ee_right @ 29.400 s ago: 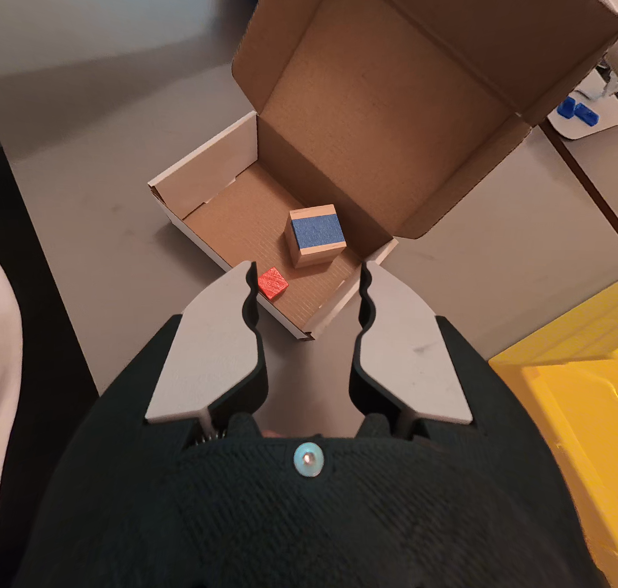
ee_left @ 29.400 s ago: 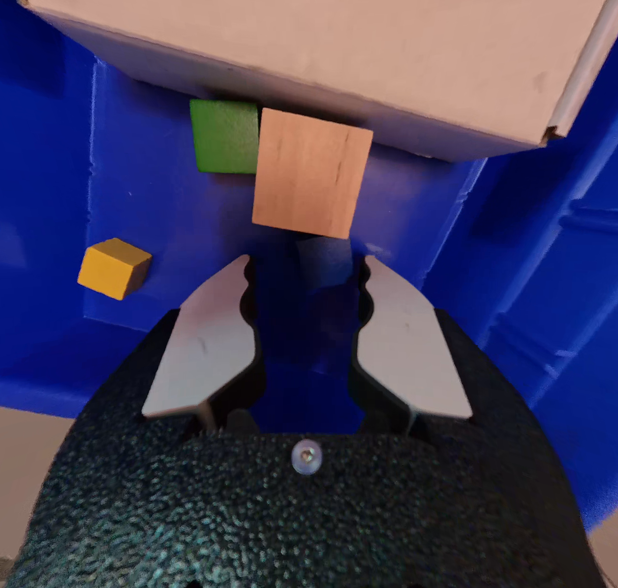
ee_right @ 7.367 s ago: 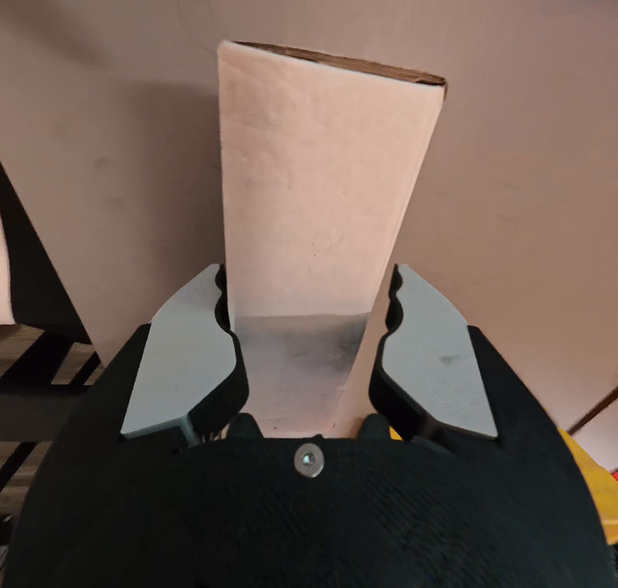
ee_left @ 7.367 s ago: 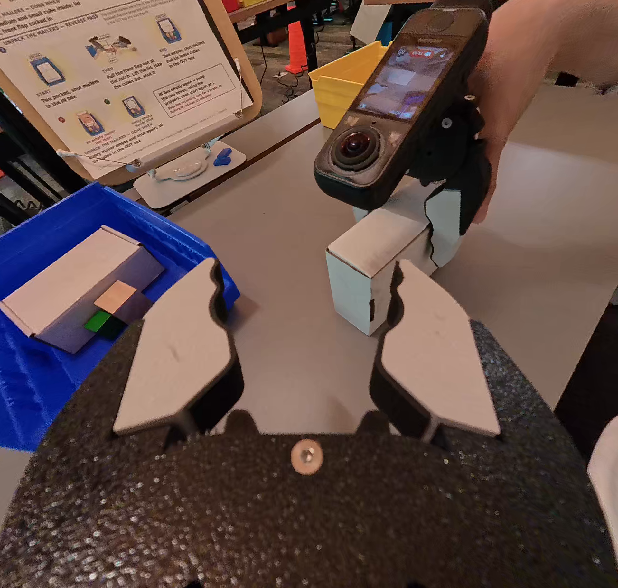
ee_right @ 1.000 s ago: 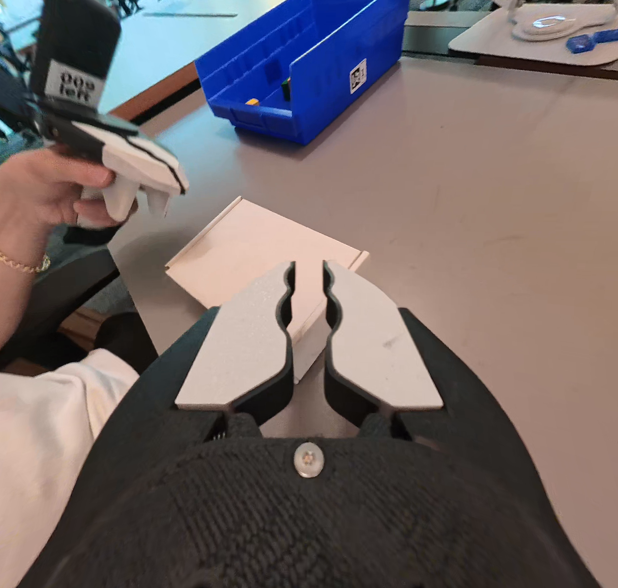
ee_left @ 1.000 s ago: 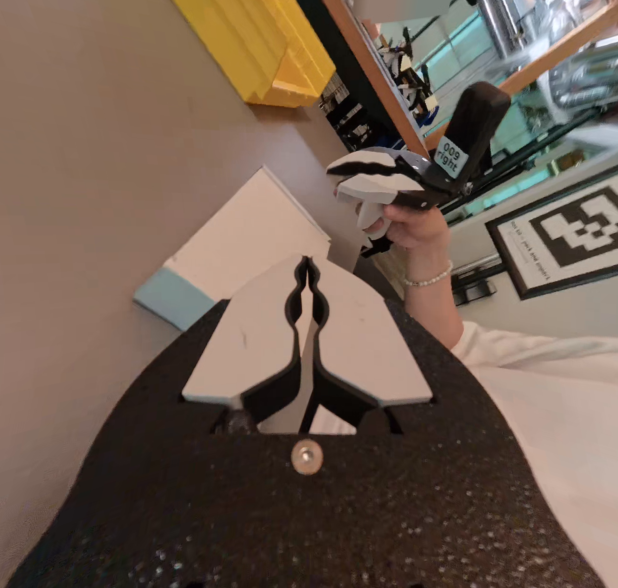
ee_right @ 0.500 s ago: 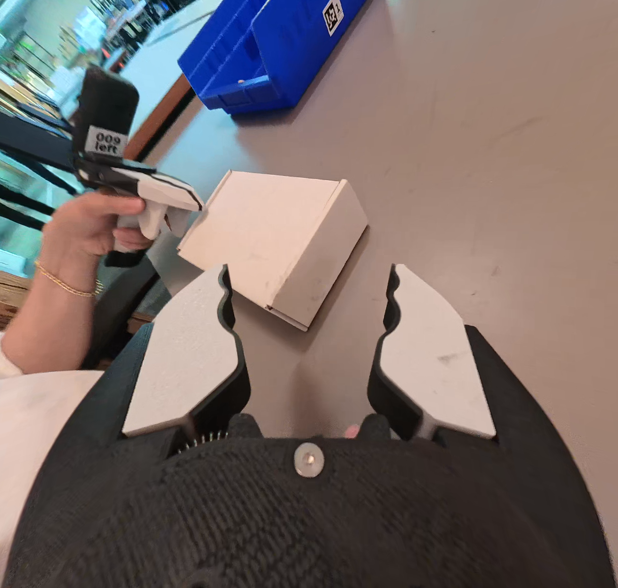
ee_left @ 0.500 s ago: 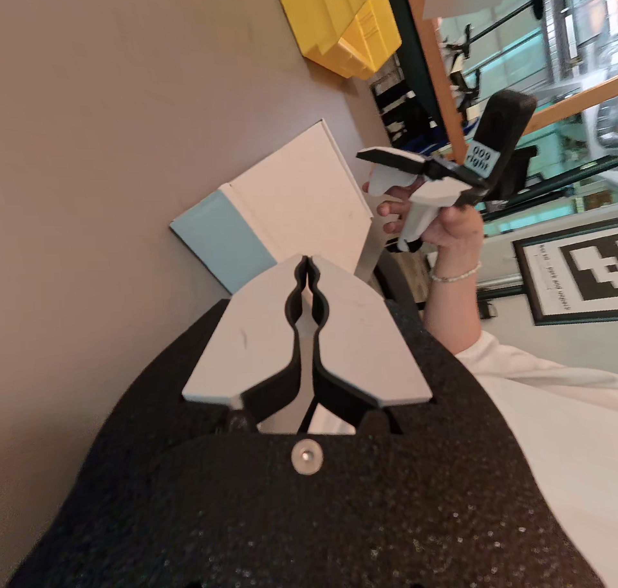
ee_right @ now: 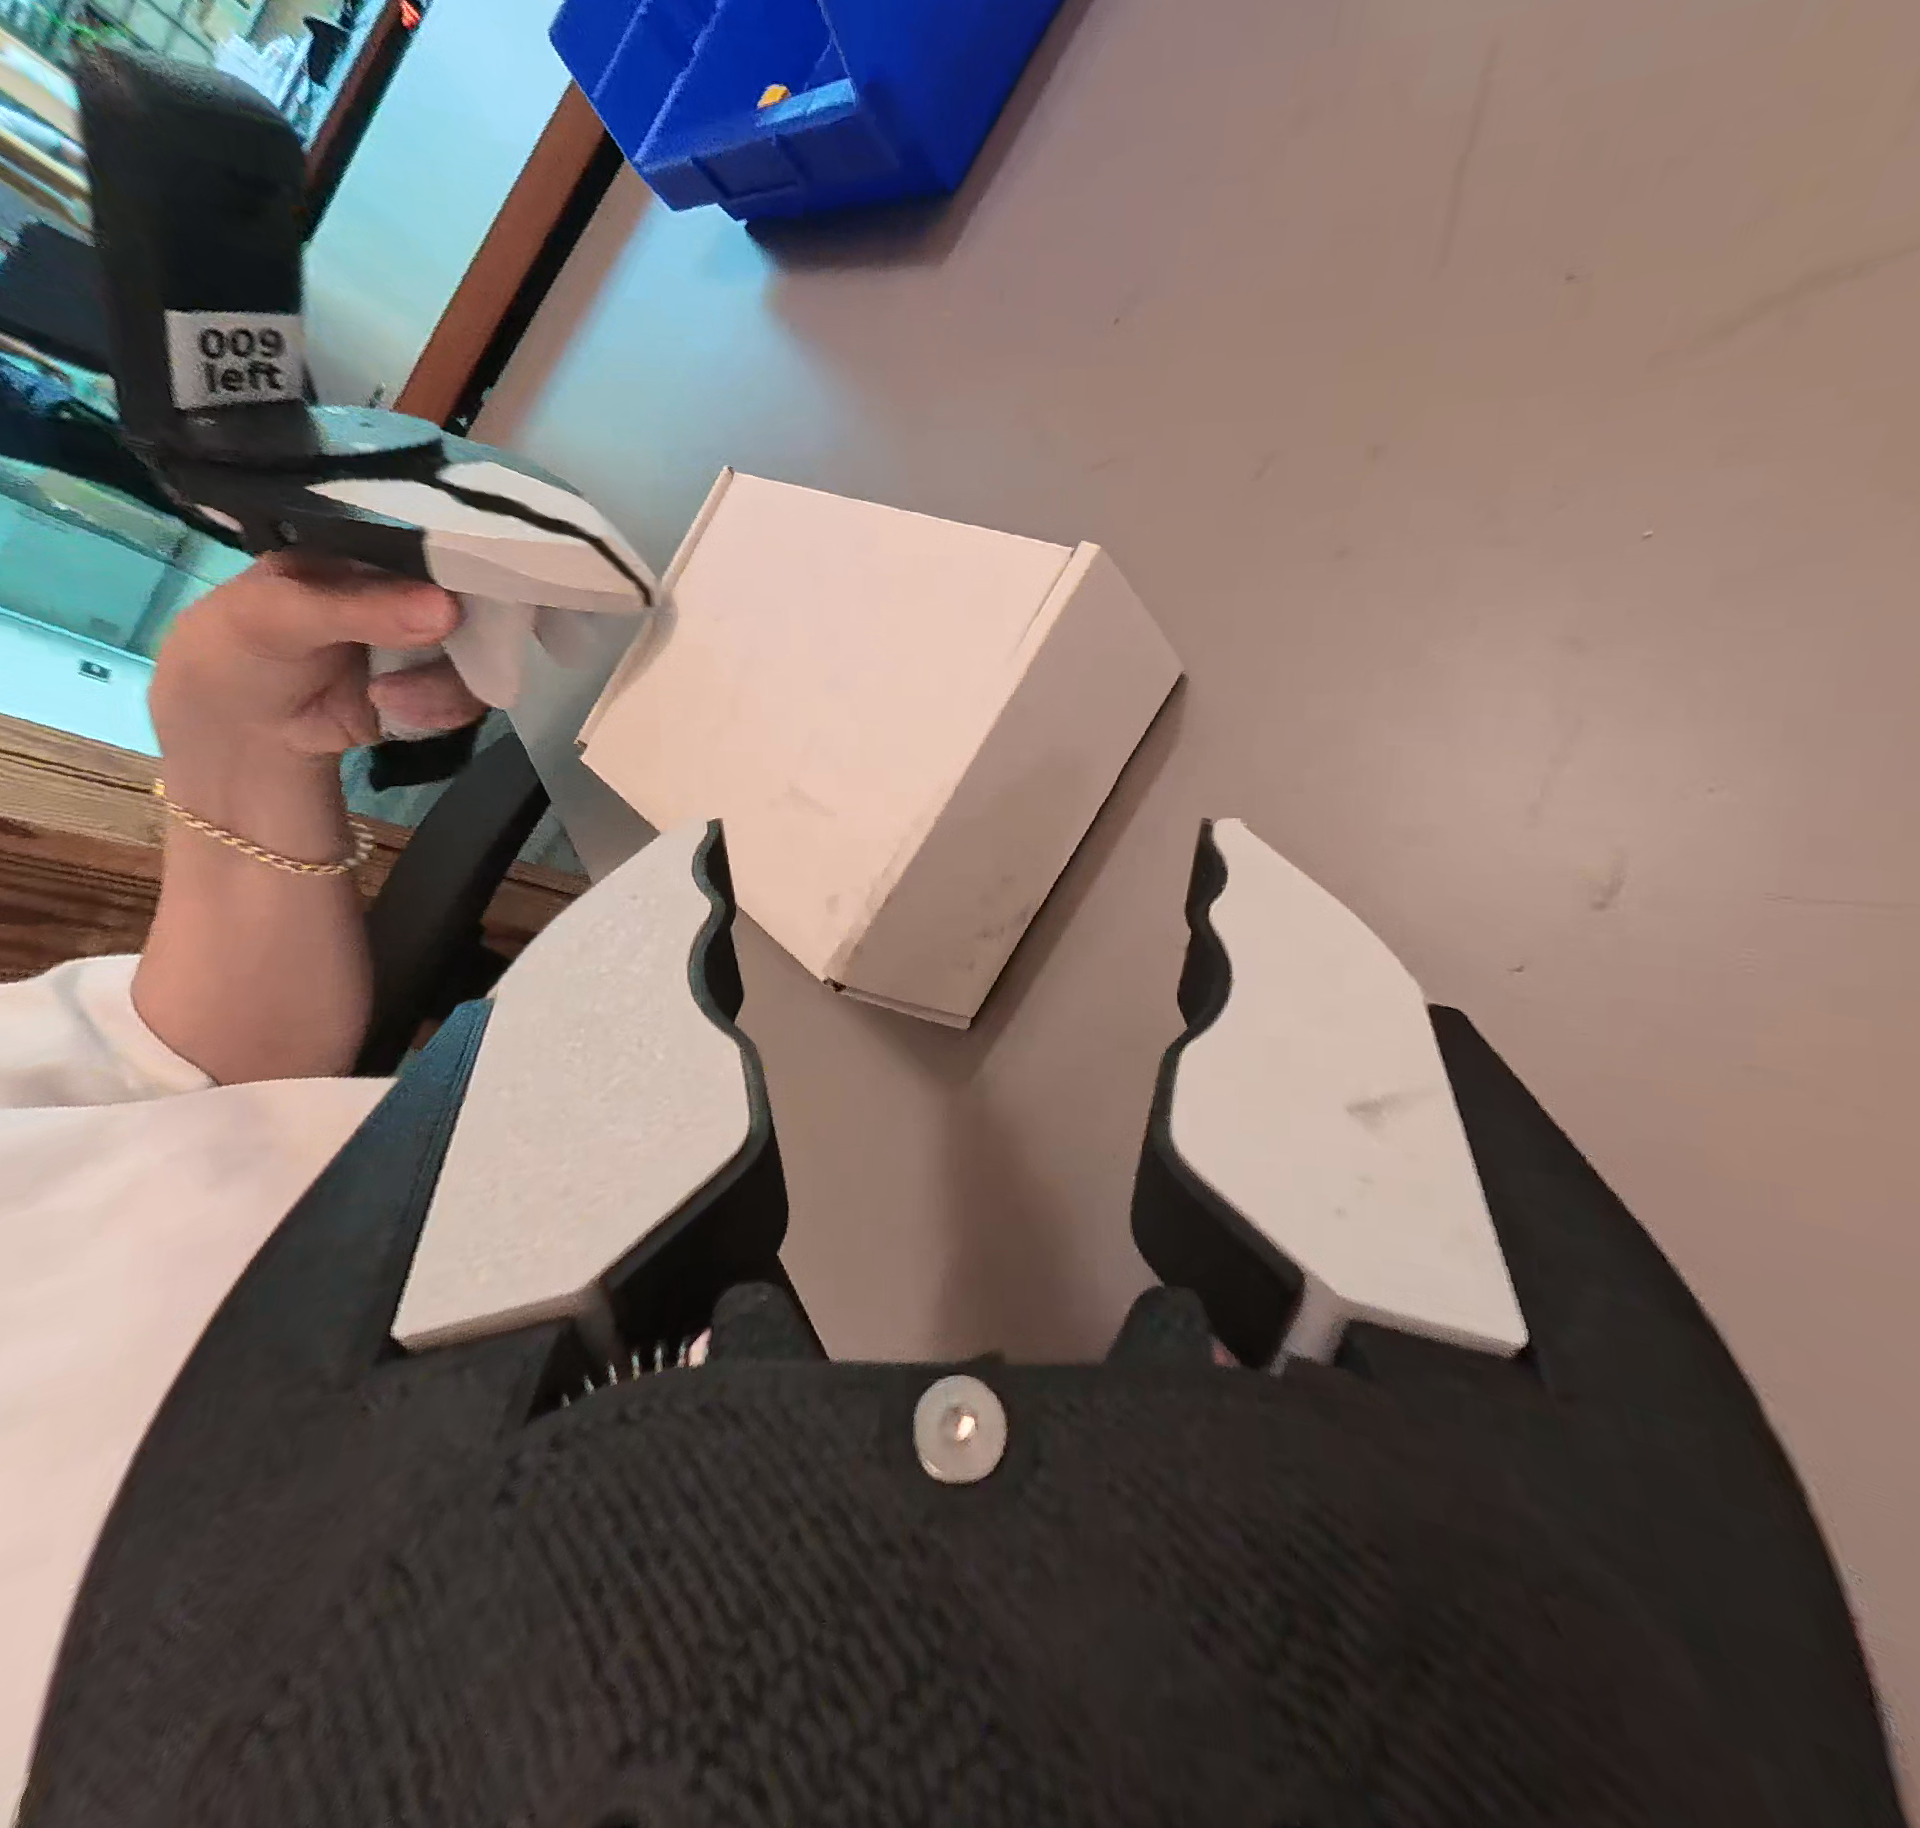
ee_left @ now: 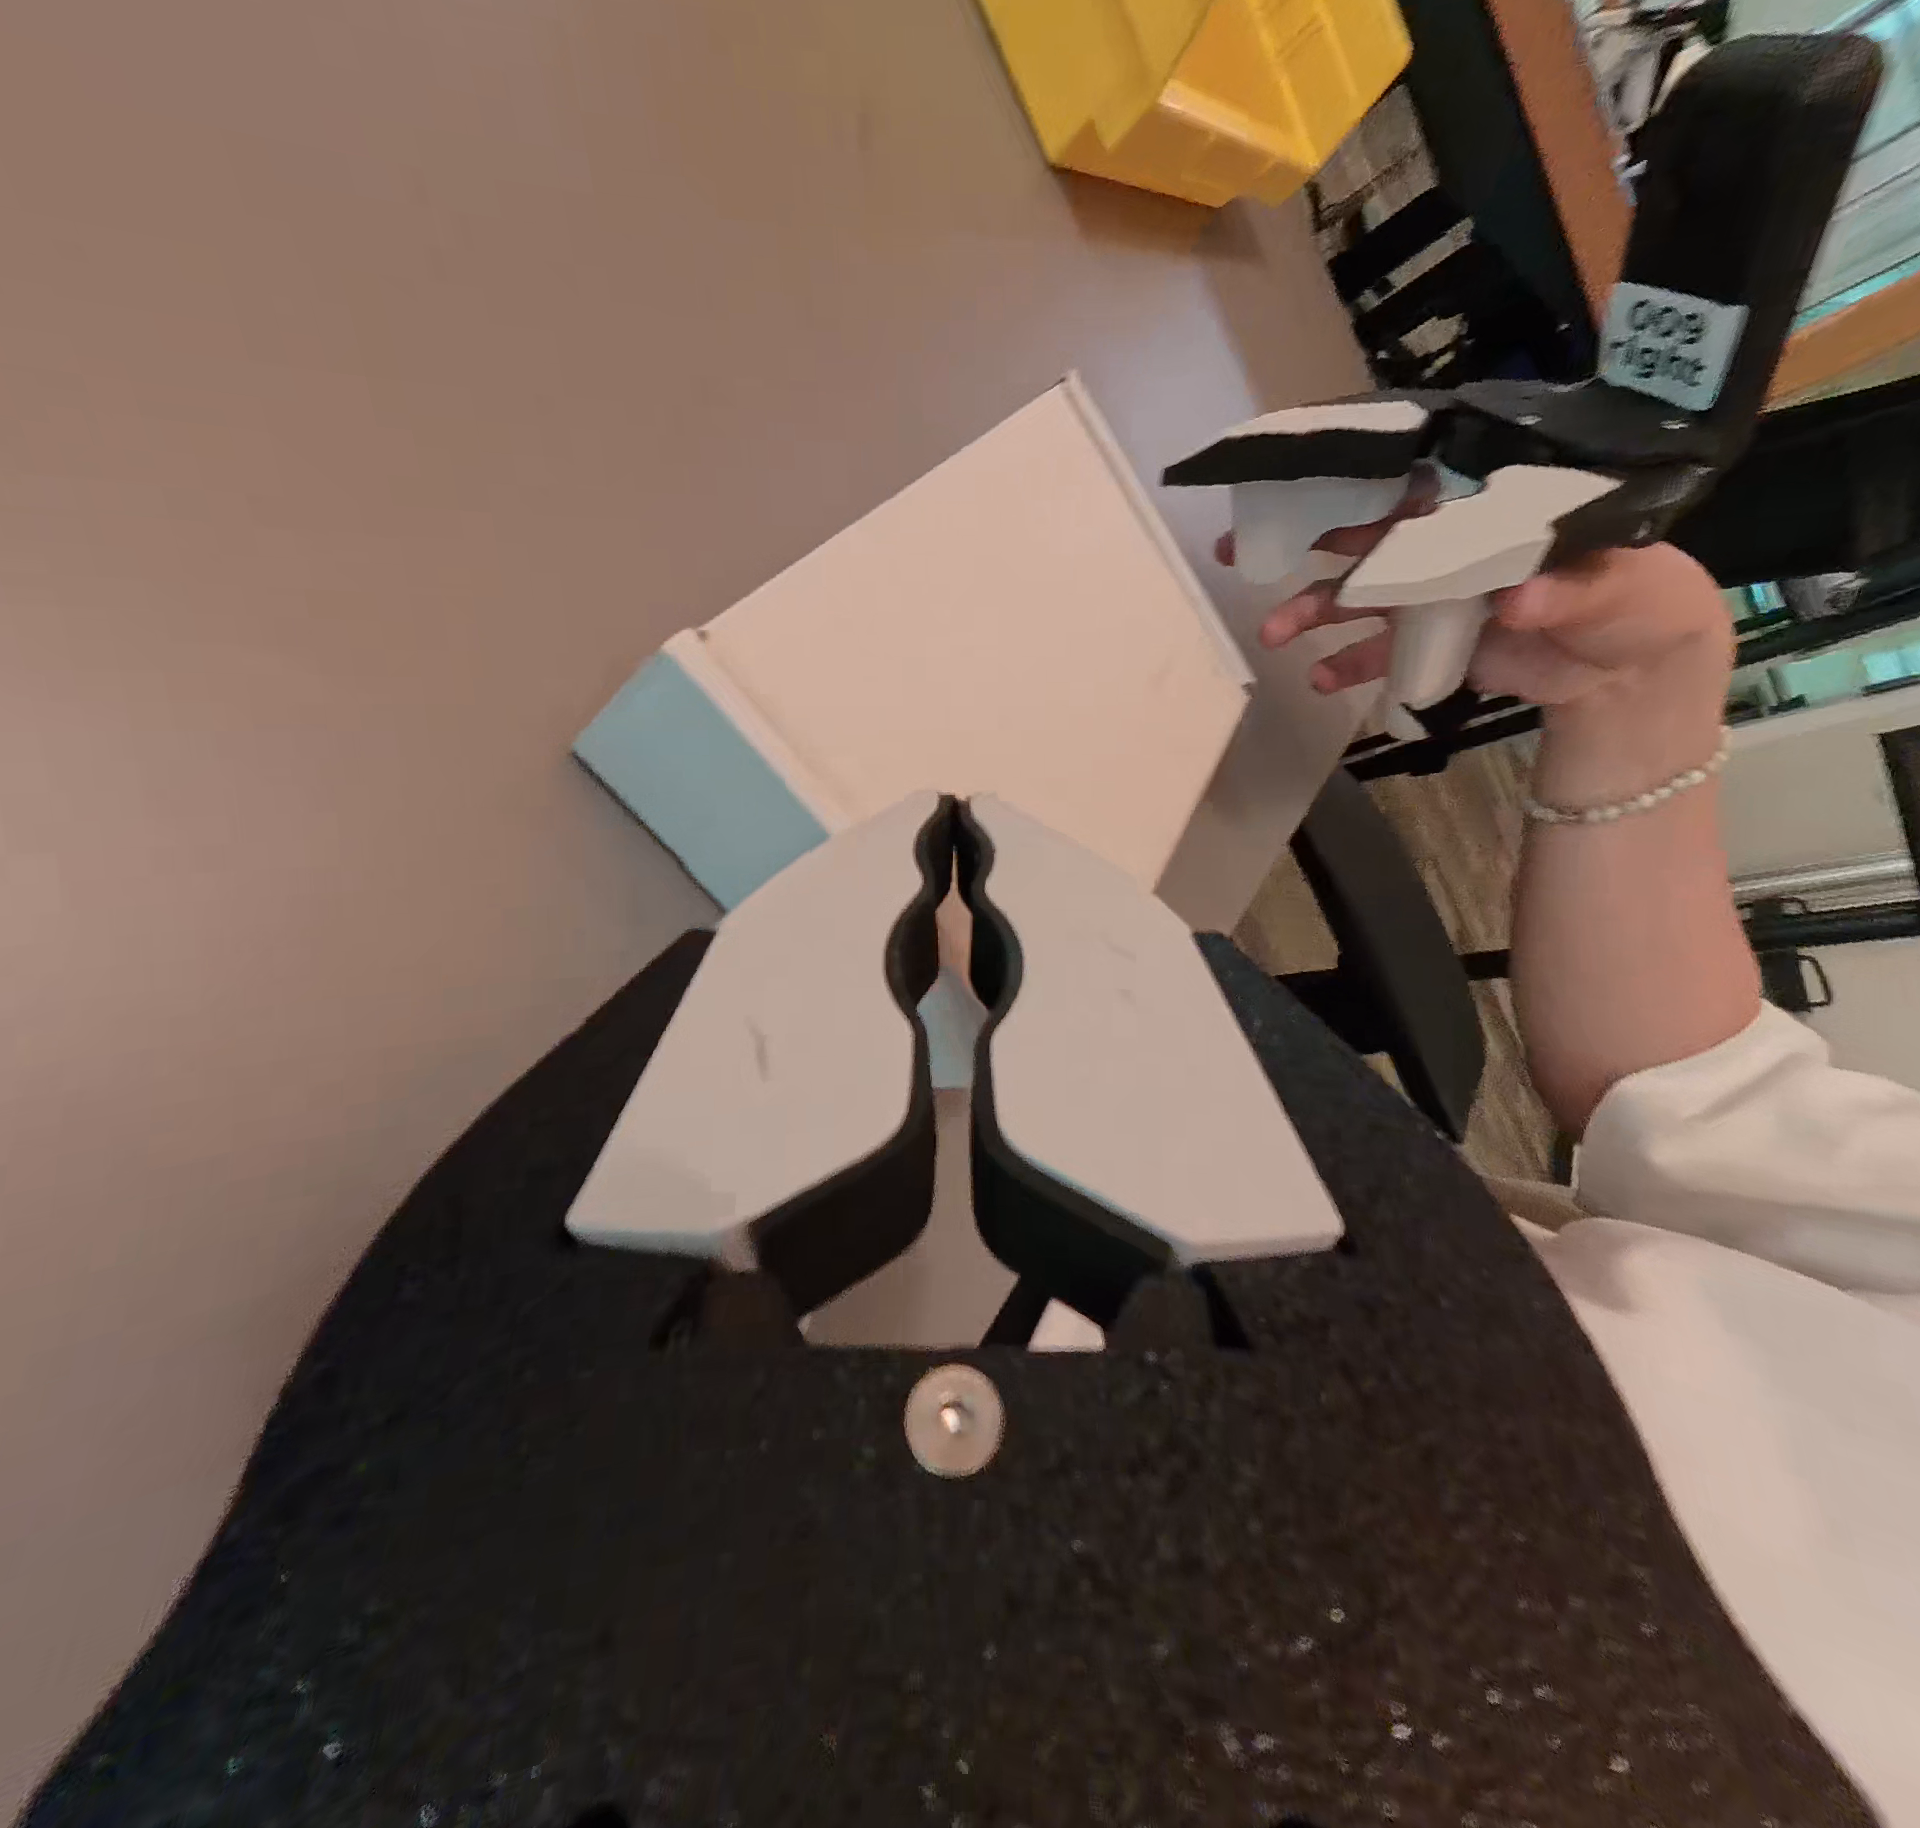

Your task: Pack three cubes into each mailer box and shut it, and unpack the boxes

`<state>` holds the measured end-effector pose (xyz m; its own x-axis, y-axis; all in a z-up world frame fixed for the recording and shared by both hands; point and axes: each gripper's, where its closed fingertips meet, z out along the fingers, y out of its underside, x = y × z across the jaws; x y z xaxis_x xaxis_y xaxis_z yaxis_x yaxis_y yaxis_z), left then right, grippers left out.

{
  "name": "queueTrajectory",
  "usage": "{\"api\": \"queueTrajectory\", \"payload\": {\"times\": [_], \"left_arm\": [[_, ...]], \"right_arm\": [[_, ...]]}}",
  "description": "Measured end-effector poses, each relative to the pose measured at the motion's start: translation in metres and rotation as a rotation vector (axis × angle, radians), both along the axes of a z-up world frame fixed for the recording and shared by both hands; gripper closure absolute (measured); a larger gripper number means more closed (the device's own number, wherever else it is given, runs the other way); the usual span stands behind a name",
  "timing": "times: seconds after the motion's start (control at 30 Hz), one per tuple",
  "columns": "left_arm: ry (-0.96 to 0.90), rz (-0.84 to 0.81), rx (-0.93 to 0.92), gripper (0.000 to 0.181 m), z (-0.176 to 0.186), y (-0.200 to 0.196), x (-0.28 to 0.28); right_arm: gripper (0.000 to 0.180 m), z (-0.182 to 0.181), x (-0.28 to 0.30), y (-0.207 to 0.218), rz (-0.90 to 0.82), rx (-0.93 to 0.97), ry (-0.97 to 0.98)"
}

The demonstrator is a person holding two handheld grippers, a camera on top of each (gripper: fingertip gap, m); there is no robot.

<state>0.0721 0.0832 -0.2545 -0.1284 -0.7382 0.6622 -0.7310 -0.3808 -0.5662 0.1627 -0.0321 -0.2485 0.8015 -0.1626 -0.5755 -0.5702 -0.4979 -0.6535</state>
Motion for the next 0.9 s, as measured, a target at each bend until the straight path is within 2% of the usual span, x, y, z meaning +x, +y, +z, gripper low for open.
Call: {"api": "queueTrajectory", "payload": {"times": [0.07, 0.2, 0.33, 0.9], "left_arm": [[-0.013, -0.003, -0.017, 0.181, 0.000, 0.000, 0.000], [0.000, -0.023, 0.203, 0.181, -0.004, 0.008, -0.007], [-0.004, -0.030, 0.272, 0.181, -0.005, 0.003, -0.005], [-0.011, -0.030, 0.286, 0.181, -0.005, 0.008, -0.011]], "right_arm": [[0.097, -0.003, -0.002, -0.001, 0.001, 0.004, 0.027], [0.097, -0.012, -0.001, -0.004, -0.005, -0.016, 0.074], [0.096, -0.011, 0.001, -0.001, 0.003, -0.011, 0.121], [0.101, -0.013, -0.023, 0.034, 0.231, -0.097, 0.414]]}}
